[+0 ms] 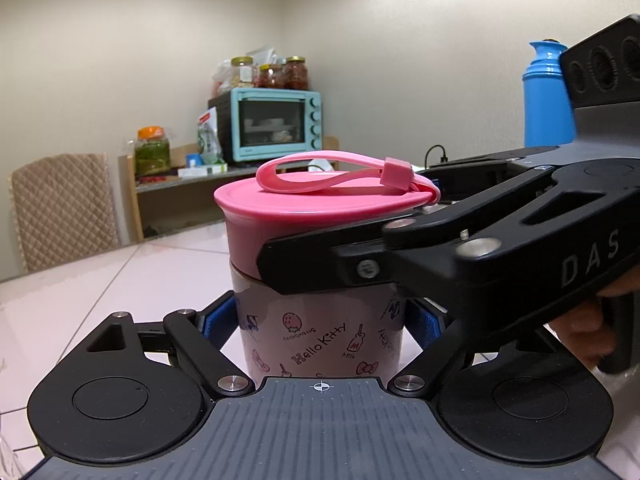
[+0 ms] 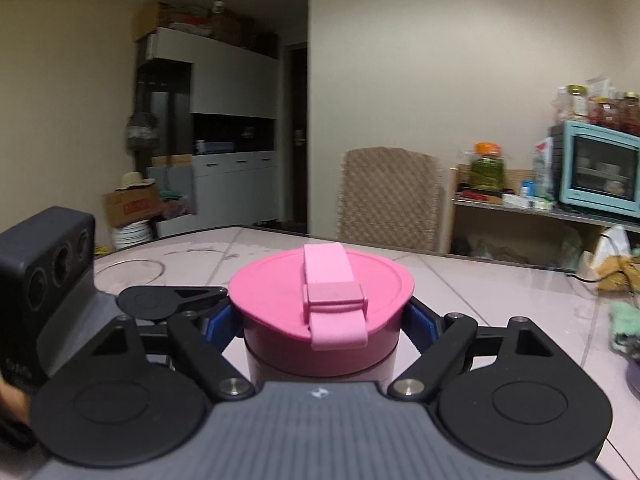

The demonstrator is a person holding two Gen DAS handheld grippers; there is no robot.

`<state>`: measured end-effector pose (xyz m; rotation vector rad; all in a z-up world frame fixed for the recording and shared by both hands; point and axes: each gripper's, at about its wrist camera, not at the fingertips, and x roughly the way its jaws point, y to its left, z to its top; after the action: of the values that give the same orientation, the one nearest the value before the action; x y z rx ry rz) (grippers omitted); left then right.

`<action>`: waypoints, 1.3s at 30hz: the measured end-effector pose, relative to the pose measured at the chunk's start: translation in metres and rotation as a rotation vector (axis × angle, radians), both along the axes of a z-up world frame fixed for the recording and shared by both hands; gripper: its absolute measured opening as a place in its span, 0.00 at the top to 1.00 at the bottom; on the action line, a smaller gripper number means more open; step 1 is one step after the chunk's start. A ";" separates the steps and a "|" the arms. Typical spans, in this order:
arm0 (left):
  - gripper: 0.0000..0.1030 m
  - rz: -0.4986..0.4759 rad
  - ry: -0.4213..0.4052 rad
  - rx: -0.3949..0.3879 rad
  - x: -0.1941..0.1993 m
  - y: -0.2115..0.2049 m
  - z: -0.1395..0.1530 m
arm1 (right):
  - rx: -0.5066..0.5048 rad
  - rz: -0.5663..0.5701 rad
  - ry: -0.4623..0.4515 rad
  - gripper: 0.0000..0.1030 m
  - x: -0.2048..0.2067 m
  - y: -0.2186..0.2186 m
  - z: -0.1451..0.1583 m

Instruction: Unscrew bottle cap and pour

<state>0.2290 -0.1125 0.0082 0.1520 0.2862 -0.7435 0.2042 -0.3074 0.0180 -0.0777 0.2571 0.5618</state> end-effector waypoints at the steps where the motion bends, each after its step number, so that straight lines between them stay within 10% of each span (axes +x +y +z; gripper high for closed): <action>1: 0.13 0.000 0.000 0.000 0.000 0.000 0.000 | -0.003 0.037 0.002 0.18 0.003 -0.005 0.000; 20: 0.13 0.000 0.000 -0.001 0.000 0.000 0.000 | -0.051 0.551 0.043 0.17 0.049 -0.051 0.017; 39: 0.13 0.000 0.000 -0.002 0.000 0.002 0.000 | -0.053 0.133 -0.013 0.05 -0.013 -0.026 0.015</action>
<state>0.2292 -0.1101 0.0085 0.1504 0.2850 -0.7442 0.1914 -0.3330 0.0326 -0.1510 0.2554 0.6862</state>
